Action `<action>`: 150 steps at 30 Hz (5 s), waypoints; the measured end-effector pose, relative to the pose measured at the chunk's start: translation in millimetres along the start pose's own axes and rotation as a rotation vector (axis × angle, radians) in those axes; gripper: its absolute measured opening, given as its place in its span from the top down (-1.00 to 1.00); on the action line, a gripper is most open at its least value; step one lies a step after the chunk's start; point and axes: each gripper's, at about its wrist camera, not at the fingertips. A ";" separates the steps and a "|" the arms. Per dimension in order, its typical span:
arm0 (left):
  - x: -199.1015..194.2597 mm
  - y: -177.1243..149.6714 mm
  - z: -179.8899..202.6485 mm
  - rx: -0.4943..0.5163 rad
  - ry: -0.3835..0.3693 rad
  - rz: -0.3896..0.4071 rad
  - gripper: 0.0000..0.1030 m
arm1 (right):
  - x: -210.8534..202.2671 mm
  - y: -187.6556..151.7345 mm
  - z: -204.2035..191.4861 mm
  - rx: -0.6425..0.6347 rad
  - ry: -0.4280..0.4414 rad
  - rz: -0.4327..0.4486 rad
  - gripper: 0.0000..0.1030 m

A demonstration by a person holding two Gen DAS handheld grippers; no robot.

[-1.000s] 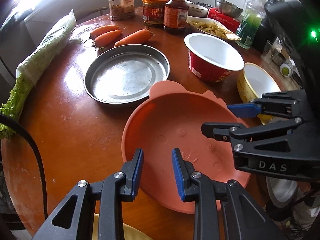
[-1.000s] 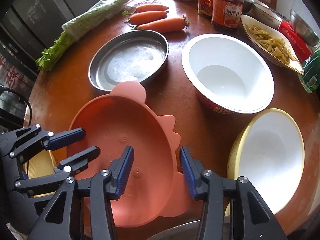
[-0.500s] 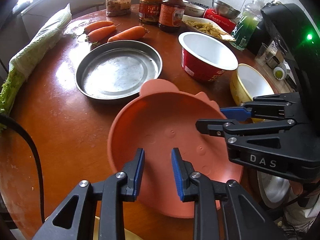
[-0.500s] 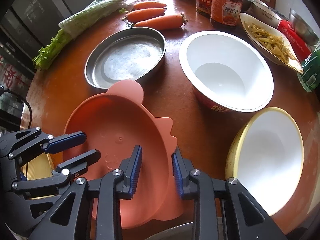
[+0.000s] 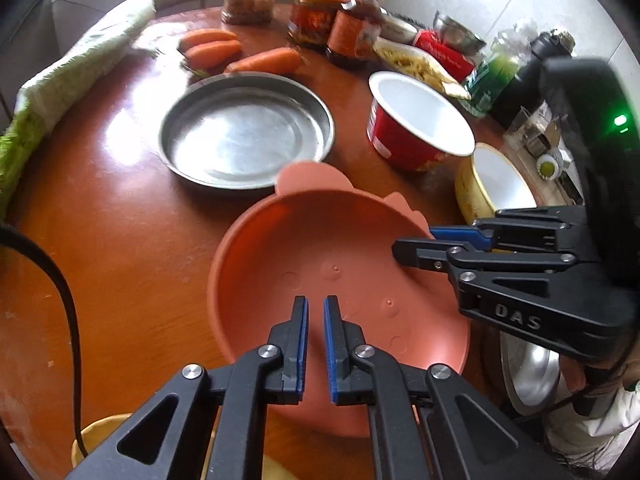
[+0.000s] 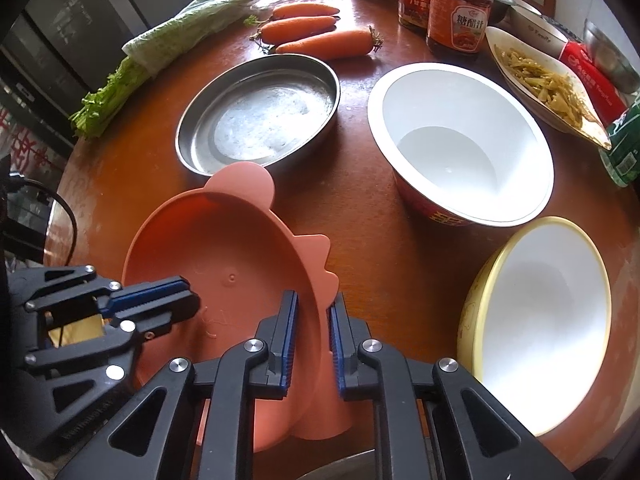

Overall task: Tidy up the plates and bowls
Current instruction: 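Lift the pink plate with the right tool and lower it onto the yellow plate, then open the right tool to release the pink plate onto the yellow plate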

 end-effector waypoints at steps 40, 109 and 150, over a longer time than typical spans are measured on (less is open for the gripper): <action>-22.4 -10.1 -44.0 -0.097 0.120 -0.003 0.69 | 1.2 3.7 -13.6 -0.061 -0.038 -0.004 0.63; -71.5 -157.7 -111.9 -0.339 0.101 0.028 0.64 | -16.7 -35.4 -182.8 -0.280 -0.053 0.018 0.68; -127.5 -170.7 -101.8 -0.357 0.138 0.309 0.64 | -36.8 -39.9 -152.6 -0.182 0.011 0.079 0.24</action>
Point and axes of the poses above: each gripper's, at about its wrist camera, not at the fingertips, and x roughly the way its jaws point, z to its right, y to its top, and after that the axes turned 15 degrees about -z, right-handed
